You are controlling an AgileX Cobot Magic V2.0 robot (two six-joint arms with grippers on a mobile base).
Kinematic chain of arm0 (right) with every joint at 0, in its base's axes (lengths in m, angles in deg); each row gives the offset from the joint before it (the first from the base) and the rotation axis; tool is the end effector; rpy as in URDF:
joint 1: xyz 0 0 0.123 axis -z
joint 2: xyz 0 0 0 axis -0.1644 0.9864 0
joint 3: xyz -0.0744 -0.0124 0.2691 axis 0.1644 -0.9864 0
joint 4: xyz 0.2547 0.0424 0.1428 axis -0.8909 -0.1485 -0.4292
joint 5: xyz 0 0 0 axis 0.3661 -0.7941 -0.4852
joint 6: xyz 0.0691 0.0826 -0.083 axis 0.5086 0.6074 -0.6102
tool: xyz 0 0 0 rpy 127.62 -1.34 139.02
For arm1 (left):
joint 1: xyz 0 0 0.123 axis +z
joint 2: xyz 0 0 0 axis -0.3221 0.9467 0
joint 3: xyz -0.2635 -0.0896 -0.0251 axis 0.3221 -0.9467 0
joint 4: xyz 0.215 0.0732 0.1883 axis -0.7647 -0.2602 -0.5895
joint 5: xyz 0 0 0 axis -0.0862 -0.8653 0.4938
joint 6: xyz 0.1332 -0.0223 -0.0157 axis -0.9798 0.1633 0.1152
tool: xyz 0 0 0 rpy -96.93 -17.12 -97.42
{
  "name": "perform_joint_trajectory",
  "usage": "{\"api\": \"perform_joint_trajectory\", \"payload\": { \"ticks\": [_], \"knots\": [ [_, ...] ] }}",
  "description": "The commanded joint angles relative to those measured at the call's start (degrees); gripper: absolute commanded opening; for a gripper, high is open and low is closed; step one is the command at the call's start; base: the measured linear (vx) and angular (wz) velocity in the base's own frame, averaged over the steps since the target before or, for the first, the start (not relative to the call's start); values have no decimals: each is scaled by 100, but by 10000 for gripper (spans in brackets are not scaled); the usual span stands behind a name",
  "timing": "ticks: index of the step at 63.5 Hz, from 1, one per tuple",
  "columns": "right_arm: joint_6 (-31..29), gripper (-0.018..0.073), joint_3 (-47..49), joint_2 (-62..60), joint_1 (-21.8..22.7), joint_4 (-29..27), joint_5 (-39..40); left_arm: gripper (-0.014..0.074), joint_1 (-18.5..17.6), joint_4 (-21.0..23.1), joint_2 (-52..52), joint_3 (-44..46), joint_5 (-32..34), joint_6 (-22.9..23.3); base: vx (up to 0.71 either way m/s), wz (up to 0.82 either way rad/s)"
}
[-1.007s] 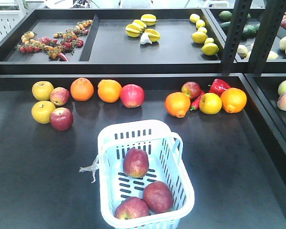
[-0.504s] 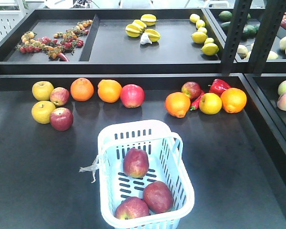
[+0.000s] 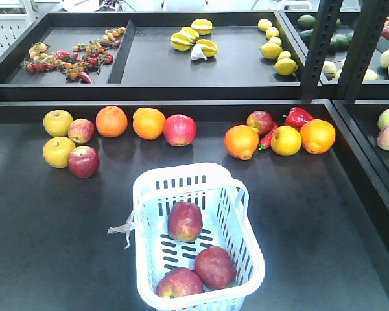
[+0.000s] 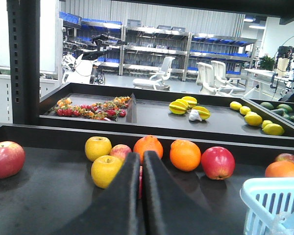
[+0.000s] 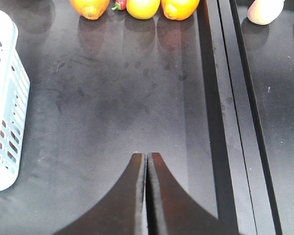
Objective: Pick three apples into basket with both arms
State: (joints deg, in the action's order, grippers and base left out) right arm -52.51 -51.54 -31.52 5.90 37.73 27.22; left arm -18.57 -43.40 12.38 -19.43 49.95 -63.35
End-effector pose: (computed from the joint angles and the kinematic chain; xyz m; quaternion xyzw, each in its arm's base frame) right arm 0.1892 0.0027 0.2698 -0.0320 0.9087 -0.0251 0.4155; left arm 0.1507 0.0007 0.2078 -0.0513 0.6803 -0.0516 0.7293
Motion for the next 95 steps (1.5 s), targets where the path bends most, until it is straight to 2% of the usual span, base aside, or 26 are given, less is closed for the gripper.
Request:
{"api": "perform_joint_trajectory", "payload": {
  "ticks": [1, 58, 77, 95],
  "knots": [
    [-43, -9, 166, 6, 27, 57, 328, -6, -4, 38, -84, -131, 403, -2, 0, 0],
    [-19, -9, 149, -113, 27, 29, 425, -6, -4, 38, -84, -131, 396, -2, 0, 0],
    [18, -9, -20, -1044, 27, -9, 1117, -6, -4, 38, -84, -131, 396, -2, 0, 0],
    [18, -9, -1664, -2361, 27, -40, 3087, -6, -4, 38, -84, -131, 396, -2, 0, 0]
  ]
}}
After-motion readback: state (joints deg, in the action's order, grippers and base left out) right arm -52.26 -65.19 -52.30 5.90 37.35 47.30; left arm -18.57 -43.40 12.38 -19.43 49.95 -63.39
